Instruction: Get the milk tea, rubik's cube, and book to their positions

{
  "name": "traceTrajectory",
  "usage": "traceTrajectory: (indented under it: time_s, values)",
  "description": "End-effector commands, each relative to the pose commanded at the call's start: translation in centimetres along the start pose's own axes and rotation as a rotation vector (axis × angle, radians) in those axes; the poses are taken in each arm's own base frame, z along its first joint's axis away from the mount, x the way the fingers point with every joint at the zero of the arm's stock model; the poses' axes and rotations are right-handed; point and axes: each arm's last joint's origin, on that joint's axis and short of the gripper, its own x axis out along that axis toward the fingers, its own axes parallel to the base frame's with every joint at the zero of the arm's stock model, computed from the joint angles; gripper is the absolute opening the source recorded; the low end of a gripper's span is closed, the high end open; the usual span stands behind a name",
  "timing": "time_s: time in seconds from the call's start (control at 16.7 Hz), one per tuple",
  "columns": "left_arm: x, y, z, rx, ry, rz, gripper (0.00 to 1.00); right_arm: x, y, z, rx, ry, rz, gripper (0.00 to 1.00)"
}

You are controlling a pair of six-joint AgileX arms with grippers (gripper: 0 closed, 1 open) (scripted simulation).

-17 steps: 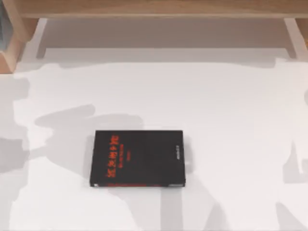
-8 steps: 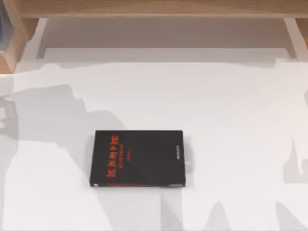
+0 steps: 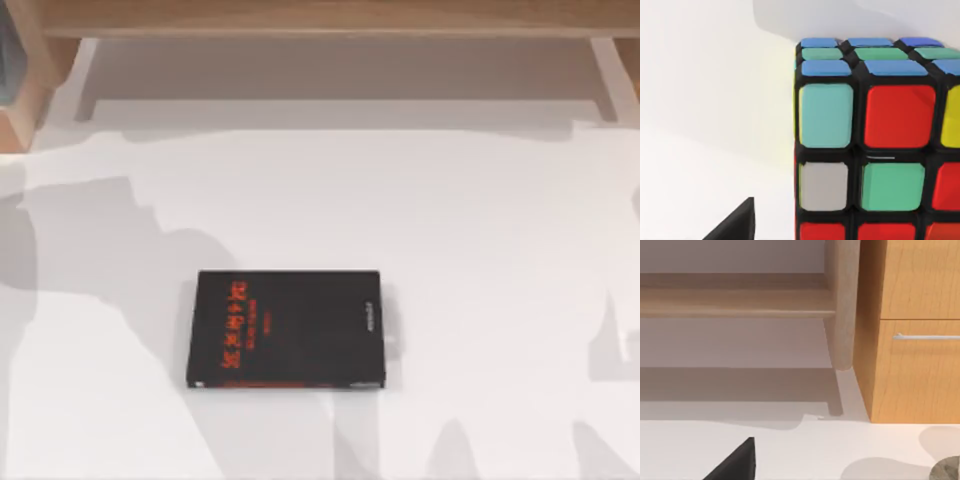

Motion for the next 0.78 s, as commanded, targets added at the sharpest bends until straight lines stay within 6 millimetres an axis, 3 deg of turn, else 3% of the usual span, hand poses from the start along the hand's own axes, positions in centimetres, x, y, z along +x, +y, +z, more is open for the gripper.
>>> traceTrajectory:
  time_s: [0.24,0.48,0.78]
  values:
    - [3.5,0.1,0.0,0.0,-0.005,0.0,1.0,0.0,0.0,0.0,0.0,0.0,0.0,1.0]
    - [3.8,0.1,0.0,0.0,-0.002,0.0,1.0,0.0,0.0,0.0,0.0,0.0,0.0,1.0]
    - [3.8,0.1,0.0,0.0,-0.002,0.0,0.62,0.0,0.0,0.0,0.0,0.0,0.0,1.0]
